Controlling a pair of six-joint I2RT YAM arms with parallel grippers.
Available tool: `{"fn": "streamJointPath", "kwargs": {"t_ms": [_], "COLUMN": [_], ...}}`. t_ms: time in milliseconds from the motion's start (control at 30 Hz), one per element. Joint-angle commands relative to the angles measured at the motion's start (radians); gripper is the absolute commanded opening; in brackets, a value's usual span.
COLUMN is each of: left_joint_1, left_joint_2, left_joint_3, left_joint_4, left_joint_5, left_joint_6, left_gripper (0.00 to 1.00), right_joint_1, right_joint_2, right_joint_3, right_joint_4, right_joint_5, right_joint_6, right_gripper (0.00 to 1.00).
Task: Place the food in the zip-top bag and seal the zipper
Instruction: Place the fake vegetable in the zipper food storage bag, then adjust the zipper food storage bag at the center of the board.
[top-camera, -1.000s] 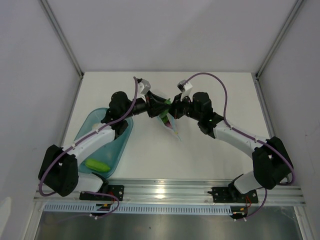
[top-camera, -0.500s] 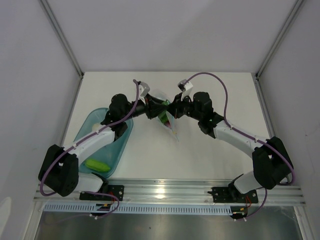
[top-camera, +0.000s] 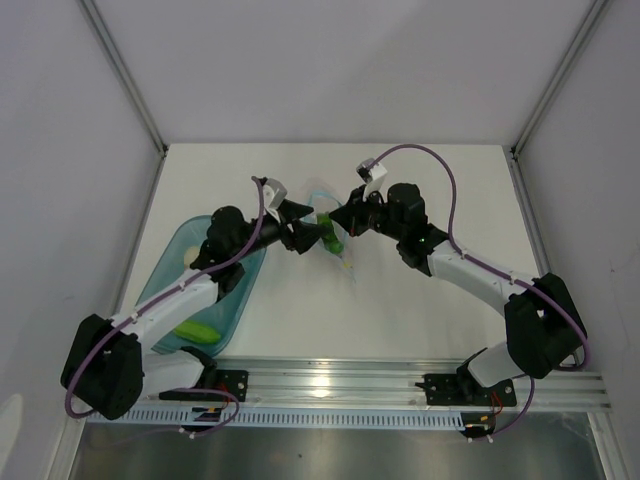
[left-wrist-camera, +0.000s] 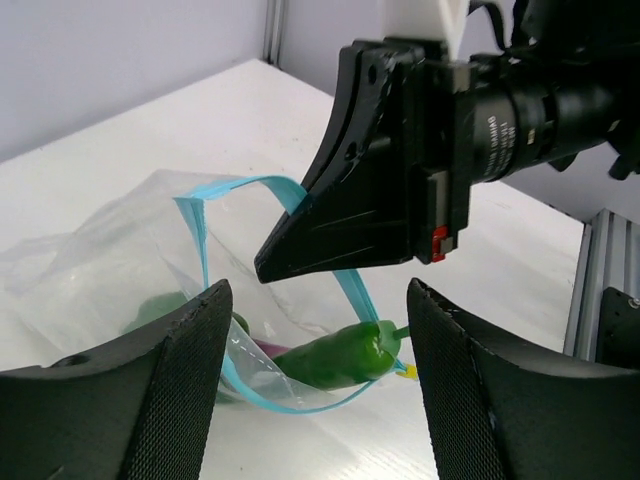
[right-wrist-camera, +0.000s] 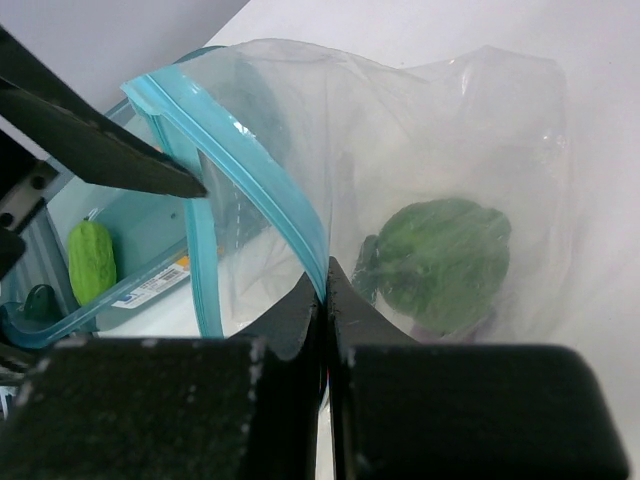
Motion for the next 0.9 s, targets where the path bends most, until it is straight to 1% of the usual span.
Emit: {"fn": "streamJointPath", "kwargs": {"t_ms": [0,33,67,100,133,167,200,233,300,367,433,467,500,567,600,733,833,867], "left_joint_1": [0.006,0.006,0.006,0.006,0.006,0.006,0.006,0.005,0.003,-0.002,-0.012,-0.015,-0.018,-0.037,-0.045,-0.069,-0.071,-0.071], "left_joint_2": [-0.069,-0.081,-0.109,-0.123,-0.136,-0.165,-0.181,-0.198,-0.247,-0.285,-0.333,-0.345,-0.368,-0.397,-0.431,-0.521,-0.577,-0.619], "left_joint_3": [-0.016,-0.025,-0.033,-0.035,-0.042,-0.042,-0.044,-0.033,-0.021,-0.004,0.019,0.025,0.030,0.031,0.027,0.004,-0.021,-0.024], "left_joint_4": [0.017,0.016,0.013,0.007,-0.003,-0.048,-0.065,-0.090,-0.185,-0.240,-0.344,-0.384,-0.445,-0.487,-0.524,-0.621,-0.659,-0.670], "left_joint_5": [-0.029,-0.029,-0.028,-0.043,-0.057,-0.072,-0.090,-0.088,-0.098,-0.106,-0.138,-0.144,-0.146,-0.140,-0.140,-0.150,-0.131,-0.120], "left_joint_6": [0.000,-0.010,-0.035,-0.050,-0.067,-0.096,-0.112,-0.135,-0.162,-0.198,-0.222,-0.231,-0.239,-0.257,-0.262,-0.313,-0.340,-0.343], "left_gripper": [0.73,0.73,0.78,0.82,0.82,0.82,0.82,0.82,0.82,0.82,0.82,0.82,0.82,0.82,0.82,0.82,0.81,0.81], "right_joint_1": [-0.006,-0.006,-0.006,-0.007,-0.006,-0.006,-0.006,-0.006,-0.007,-0.007,-0.007,-0.007,-0.006,0.005,0.011,0.048,0.074,0.083], "right_joint_2": [-0.023,-0.020,-0.020,-0.020,-0.015,-0.010,-0.007,0.008,0.016,0.011,0.003,0.003,0.003,-0.007,-0.032,-0.130,-0.205,-0.222], "right_joint_3": [0.001,0.004,0.006,0.007,0.016,0.026,0.044,0.103,0.162,0.231,0.271,0.324,0.352,0.395,0.426,0.455,0.463,0.460], "right_joint_4": [0.042,0.036,0.033,0.019,0.008,-0.010,-0.079,-0.128,-0.263,-0.332,-0.418,-0.449,-0.517,-0.576,-0.636,-0.769,-0.886,-0.923], "right_joint_5": [-0.014,-0.014,-0.012,-0.009,0.002,0.012,0.023,0.049,0.083,0.115,0.123,0.118,0.115,0.102,0.106,0.180,0.218,0.224], "right_joint_6": [0.010,0.008,0.007,0.005,0.004,0.004,-0.001,-0.004,-0.010,-0.007,-0.001,0.004,0.011,0.031,0.033,0.044,0.080,0.099], "right_gripper": [0.00,0.00,0.00,0.00,0.00,0.00,0.00,0.00,0.00,0.00,0.00,0.00,0.00,0.00,0.00,0.00,0.00,0.00]}}
